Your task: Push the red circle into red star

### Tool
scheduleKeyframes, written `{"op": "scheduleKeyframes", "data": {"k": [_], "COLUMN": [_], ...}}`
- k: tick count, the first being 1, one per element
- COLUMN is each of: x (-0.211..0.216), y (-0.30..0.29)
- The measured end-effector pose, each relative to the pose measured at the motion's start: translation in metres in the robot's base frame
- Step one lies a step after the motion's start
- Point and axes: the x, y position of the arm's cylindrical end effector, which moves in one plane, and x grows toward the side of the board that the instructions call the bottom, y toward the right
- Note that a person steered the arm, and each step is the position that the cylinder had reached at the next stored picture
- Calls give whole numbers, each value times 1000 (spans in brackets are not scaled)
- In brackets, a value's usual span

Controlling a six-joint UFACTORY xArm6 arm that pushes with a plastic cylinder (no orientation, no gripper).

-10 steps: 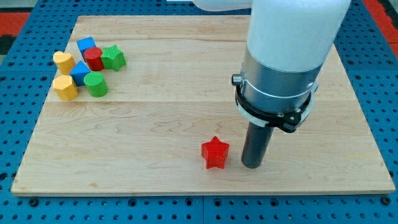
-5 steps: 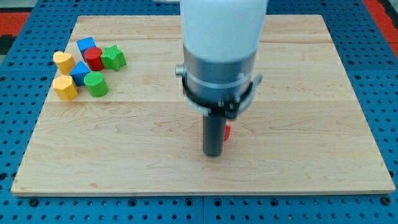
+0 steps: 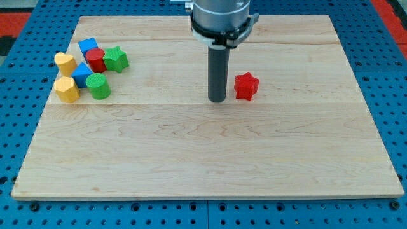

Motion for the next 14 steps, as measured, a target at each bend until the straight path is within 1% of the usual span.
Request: {"op": "scheduleKeyframes", "data": {"k": [1, 3, 4, 5, 6, 7, 8, 9, 10, 12, 13, 14], "x": [-19, -11, 5, 35, 37, -23, -41, -114, -166, -152, -134, -104], "y": [12, 86, 75, 16, -83, -116, -170, -171, -203, -246, -258, -261]}}
